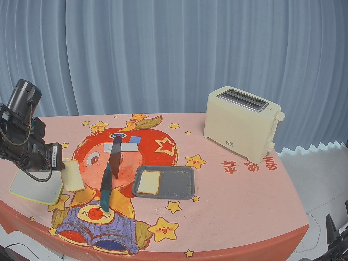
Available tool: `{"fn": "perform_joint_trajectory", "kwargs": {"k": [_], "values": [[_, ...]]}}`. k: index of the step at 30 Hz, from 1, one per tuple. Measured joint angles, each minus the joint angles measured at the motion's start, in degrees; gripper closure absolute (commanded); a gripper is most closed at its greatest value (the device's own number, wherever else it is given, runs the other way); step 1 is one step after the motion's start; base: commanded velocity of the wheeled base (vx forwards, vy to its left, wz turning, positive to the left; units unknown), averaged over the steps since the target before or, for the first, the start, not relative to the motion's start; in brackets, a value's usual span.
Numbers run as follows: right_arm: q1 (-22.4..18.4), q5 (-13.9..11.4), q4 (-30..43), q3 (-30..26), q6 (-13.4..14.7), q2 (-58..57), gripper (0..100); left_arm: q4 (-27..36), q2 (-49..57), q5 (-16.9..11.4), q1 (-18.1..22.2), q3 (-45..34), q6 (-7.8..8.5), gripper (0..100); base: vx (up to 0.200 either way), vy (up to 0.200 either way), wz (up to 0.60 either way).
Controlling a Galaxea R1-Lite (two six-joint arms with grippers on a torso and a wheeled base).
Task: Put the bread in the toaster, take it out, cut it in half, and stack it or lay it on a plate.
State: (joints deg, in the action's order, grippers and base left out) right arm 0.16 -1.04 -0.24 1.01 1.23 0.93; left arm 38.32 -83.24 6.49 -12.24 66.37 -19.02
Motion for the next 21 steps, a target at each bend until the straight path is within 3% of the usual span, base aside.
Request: {"fn": "perform_joint_trajectory", "kwargs": {"k": [21], "values": [[0.00, 0.00, 0.02, 0.00, -0.01, 0.00, 0, 0.00, -0.02, -0.02, -8.75, -1.90, -0.46, 100, 0.000, 0.000, 0.00]]}}
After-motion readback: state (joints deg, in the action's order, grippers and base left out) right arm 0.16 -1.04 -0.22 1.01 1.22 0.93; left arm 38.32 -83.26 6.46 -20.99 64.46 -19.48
